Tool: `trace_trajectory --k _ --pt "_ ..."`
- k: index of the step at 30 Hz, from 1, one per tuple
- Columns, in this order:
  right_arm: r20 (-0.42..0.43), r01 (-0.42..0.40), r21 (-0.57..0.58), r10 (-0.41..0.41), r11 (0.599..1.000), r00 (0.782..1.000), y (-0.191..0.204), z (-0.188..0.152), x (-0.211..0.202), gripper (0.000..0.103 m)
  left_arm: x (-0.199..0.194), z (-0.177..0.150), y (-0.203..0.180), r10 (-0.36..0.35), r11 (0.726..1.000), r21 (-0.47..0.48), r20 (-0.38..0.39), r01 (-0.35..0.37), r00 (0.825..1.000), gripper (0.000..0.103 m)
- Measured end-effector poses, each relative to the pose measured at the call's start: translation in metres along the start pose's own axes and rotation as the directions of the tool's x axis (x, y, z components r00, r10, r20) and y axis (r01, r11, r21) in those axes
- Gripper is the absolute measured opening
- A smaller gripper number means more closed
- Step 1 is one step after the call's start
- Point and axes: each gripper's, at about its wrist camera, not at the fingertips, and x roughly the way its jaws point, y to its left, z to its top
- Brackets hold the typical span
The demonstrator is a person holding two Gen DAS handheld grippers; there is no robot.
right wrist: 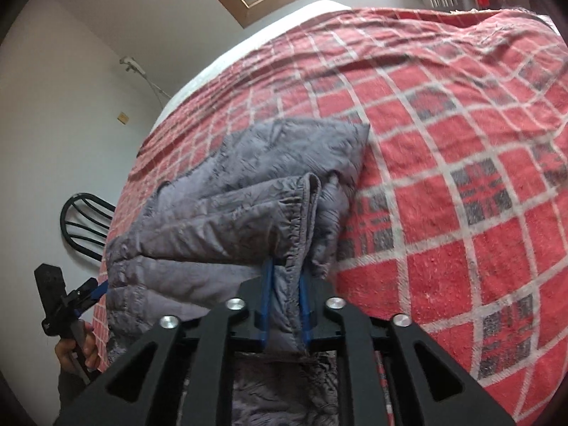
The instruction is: Fold large clothes
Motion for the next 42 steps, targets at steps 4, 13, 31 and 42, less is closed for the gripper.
trace_trajectory --k 4,13,31,42 --pt "0.076 -0.042 0.016 0.041 0.999 0.996 -0.001 0.010 -0.029 0.025 -0.028 0.008 -0.002 -0.091 0.996 -0.018 0.064 0.092 0.994 0.091" --pt "-0.003 -0.059 -0.049 0.059 0.997 0.998 0.016 0.011 0.003 0.025 0.001 0.009 -0.017 -0.076 0.997 0.025 -0.020 0.077 0.997 0.092" --pt "-0.101 -0.094 -0.099 0.084 0.991 0.991 0.011 -0.013 0.009 0.021 0.008 -0.034 -0.022 -0.040 0.996 0.074 -0.153 0.052 0.987 0.092" --pt "-0.033 -0.030 -0.212 0.024 0.977 0.999 0.038 -0.048 -0.045 0.062 -0.068 -0.067 -0.032 -0.030 0.998 0.052 0.001 0.030 1.000 0.096"
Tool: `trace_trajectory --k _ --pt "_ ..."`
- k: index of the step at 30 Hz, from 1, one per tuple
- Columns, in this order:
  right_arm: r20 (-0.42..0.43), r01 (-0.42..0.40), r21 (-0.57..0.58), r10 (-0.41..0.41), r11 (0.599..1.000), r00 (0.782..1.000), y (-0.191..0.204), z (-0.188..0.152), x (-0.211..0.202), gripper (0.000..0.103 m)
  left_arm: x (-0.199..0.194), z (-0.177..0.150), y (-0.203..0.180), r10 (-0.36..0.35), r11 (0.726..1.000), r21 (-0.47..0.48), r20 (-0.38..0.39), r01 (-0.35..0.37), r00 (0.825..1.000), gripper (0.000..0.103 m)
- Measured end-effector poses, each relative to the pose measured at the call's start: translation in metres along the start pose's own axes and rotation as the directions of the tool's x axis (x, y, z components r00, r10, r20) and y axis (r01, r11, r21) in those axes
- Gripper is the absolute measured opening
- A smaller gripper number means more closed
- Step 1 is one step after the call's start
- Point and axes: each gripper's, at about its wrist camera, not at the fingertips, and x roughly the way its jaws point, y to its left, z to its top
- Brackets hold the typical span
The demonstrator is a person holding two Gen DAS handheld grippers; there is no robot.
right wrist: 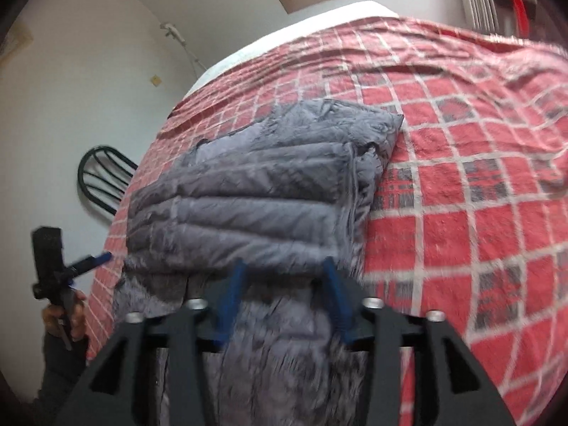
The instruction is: Fold large clothes
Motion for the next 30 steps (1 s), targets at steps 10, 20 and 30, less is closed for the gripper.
trace_trajectory --k 10,20,30 --pt "-0.052 -0.020 -0.101 0.015 0.995 0.999 0.038 -0.096 -0.052 0.079 -0.075 -0.098 -0.015 0.088 0.996 0.007 -0.026 -0.088 0.996 0.097" --pt "-0.127 0.008 -0.067 -0.016 0.998 0.992 0.012 -0.183 -0.094 0.082 -0.101 -0.187 0.005 0.013 0.995 -0.091 -0.133 -0.026 0.991 0.099" --pt "-0.154 -0.050 0.060 0.059 0.997 0.986 -0.025 -0.212 -0.121 0.086 -0.087 -0.206 0.008 -0.063 0.987 -0.160 -0.205 0.030 0.977 0.099"
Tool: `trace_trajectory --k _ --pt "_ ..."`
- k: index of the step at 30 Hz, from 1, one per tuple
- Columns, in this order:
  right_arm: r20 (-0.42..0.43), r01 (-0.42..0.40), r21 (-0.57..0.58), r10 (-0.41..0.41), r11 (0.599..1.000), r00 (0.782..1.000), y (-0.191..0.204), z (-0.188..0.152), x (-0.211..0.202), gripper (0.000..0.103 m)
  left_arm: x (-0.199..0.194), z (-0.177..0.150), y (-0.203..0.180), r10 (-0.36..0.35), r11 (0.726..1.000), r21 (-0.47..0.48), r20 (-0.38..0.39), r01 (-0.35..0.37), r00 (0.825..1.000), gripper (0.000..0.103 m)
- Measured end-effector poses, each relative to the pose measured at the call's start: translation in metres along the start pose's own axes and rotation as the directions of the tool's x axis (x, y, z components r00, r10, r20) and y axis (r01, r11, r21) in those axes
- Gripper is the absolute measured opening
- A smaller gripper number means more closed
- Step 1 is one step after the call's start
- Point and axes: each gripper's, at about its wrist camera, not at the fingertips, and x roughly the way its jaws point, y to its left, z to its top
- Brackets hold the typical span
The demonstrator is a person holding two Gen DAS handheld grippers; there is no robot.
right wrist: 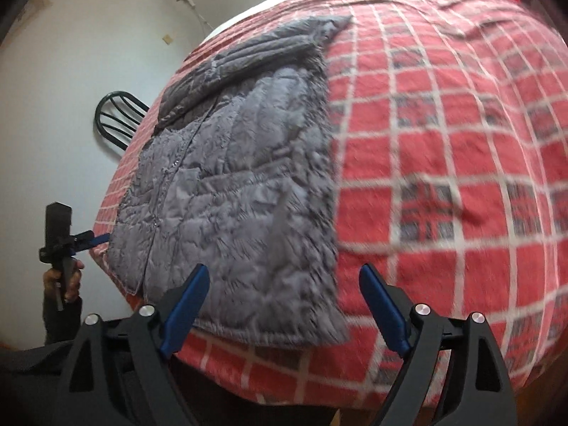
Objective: Fold large clothes
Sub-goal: 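Grasp the folded jacket edge with the left gripper and lift it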
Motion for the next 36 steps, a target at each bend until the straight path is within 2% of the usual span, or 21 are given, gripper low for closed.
trace_trajectory --k 3,5,10,12,14,16,18,20,21,25,26,30,32,33,36 --pt "-0.010 -0.055 0.026 0.055 0.998 0.998 -0.007 -0.004 -0.001 0.086 0.003 0.000 -0.002 -0.039 0.999 -0.002 -0.020 0.039 0.999 0.099" --pt "-0.021 -0.090 0.048 0.091 0.995 0.996 -0.012 -0.004 0.004 0.086 0.012 0.001 0.003 -0.066 0.997 -0.037 -0.054 0.064 0.996 0.099" --pt "-0.057 -0.118 0.074 0.122 0.990 0.991 -0.018 -0.005 0.018 0.088 0.019 -0.001 0.004 -0.054 0.997 -0.055 -0.092 0.049 0.994 0.099" --pt "-0.065 -0.143 0.075 0.148 0.987 0.987 -0.017 -0.007 0.020 0.088 0.018 -0.003 0.003 -0.101 0.993 -0.066 -0.097 0.095 0.990 0.099" --pt "-0.081 -0.179 0.086 0.185 0.980 0.979 -0.015 -0.007 0.022 0.087 0.019 -0.005 0.004 -0.107 0.992 -0.075 -0.106 0.100 0.989 0.097" --pt "-0.106 -0.230 0.110 0.241 0.967 0.965 -0.013 -0.008 0.025 0.082 0.021 -0.006 0.006 -0.108 0.992 -0.080 -0.117 0.099 0.987 0.097" --pt "-0.122 -0.246 0.117 0.260 0.962 0.958 -0.010 -0.008 0.026 0.080 0.022 -0.003 0.008 -0.121 0.990 -0.093 -0.124 0.110 0.985 0.097" --pt "-0.137 -0.248 0.124 0.264 0.961 0.955 -0.008 -0.006 0.027 0.073 0.025 0.000 0.007 -0.119 0.990 -0.085 -0.135 0.109 0.984 0.097" --pt "-0.141 -0.249 0.132 0.266 0.960 0.953 -0.010 -0.006 0.028 0.066 0.028 0.001 0.003 -0.113 0.992 -0.074 -0.143 0.103 0.983 0.096" --pt "-0.146 -0.252 0.163 0.276 0.954 0.950 -0.021 -0.006 0.028 0.044 0.033 0.003 -0.002 -0.071 0.997 -0.042 -0.160 0.065 0.984 0.071" --pt "-0.143 -0.256 0.168 0.280 0.952 0.949 -0.024 -0.007 0.028 0.043 0.032 0.003 0.001 -0.066 0.997 -0.049 -0.159 0.059 0.985 0.064" --pt "-0.136 -0.261 0.173 0.286 0.950 0.949 -0.029 -0.011 0.027 0.035 0.030 0.002 0.007 -0.061 0.997 -0.065 -0.155 0.051 0.986 0.053" --pt "-0.130 -0.265 0.171 0.289 0.949 0.949 -0.031 -0.011 0.024 0.027 0.029 0.000 0.007 -0.058 0.997 -0.062 -0.159 0.049 0.986 0.042" --pt "-0.128 -0.268 0.172 0.291 0.948 0.948 -0.033 -0.011 0.022 0.024 0.028 0.000 0.008 -0.063 0.996 -0.066 -0.163 0.052 0.985 0.040" --pt "-0.122 -0.274 0.170 0.296 0.946 0.947 -0.035 -0.010 0.020 0.022 0.028 -0.001 0.011 -0.074 0.995 -0.074 -0.162 0.062 0.984 0.039"
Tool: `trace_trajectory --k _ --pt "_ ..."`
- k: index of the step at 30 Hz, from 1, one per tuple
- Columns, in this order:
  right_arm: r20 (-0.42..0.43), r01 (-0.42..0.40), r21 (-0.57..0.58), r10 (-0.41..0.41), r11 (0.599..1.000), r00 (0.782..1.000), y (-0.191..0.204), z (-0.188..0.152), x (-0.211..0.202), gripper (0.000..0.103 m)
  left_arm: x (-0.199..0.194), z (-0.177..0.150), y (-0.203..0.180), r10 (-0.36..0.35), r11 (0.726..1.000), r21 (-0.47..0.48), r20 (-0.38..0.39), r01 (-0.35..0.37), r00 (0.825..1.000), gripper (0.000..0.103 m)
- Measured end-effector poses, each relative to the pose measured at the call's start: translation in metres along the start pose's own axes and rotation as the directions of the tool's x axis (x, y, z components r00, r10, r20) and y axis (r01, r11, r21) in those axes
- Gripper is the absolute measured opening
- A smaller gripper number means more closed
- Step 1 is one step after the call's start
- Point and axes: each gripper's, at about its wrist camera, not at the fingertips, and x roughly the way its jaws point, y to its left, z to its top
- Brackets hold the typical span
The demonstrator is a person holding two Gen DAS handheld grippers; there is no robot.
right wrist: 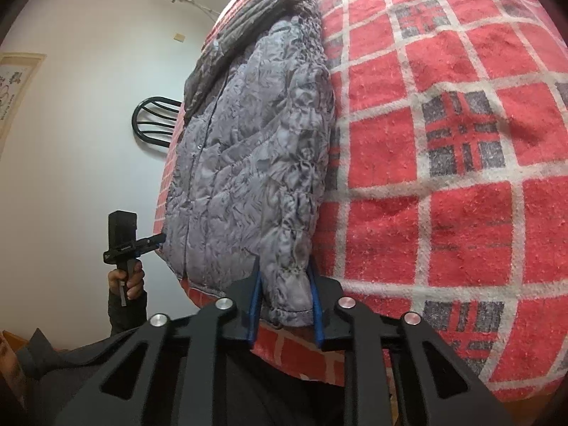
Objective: Fold large clothes
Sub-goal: 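Grasp the folded jacket edge with the left gripper and lift it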
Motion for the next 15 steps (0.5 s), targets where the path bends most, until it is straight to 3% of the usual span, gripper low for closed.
trace_trajectory --k 2,3,4,7,9,10,15 --pt "-0.003 -0.004 -0.002 0.004 1.000 1.000 0.000 0.002 -0.001 0.022 0.000 0.001 0.002 -0.015 1.000 -0.005 0.000 0.015 1.000 0.042" --pt "-0.005 -0.004 -0.001 0.004 1.000 1.000 0.002 0.002 0.001 0.024 0.000 0.001 0.004 -0.029 0.999 -0.014 0.000 0.029 1.000 0.047" --pt "-0.008 -0.005 0.000 0.005 1.000 1.000 0.003 0.002 0.002 0.025 0.002 0.002 0.007 -0.077 0.997 -0.027 0.001 0.077 0.997 0.060" --pt "-0.012 -0.001 0.006 0.001 1.000 1.000 0.003 0.002 0.005 0.025 0.002 0.002 0.003 -0.084 0.996 -0.009 0.001 0.084 0.996 0.061" --pt "-0.002 0.006 -0.004 -0.006 1.000 1.000 0.007 0.002 0.005 0.020 0.001 0.001 0.003 -0.067 0.998 -0.011 -0.002 0.067 0.998 0.034" --pt "0.006 0.007 -0.011 -0.007 1.000 1.000 0.010 0.001 0.004 0.016 0.001 0.000 0.006 -0.093 0.995 -0.028 -0.008 0.092 0.996 0.022" --pt "0.067 -0.030 -0.035 0.032 0.999 0.997 0.028 -0.001 -0.010 0.011 -0.009 -0.005 0.002 -0.121 0.992 -0.018 0.035 0.122 0.992 0.010"
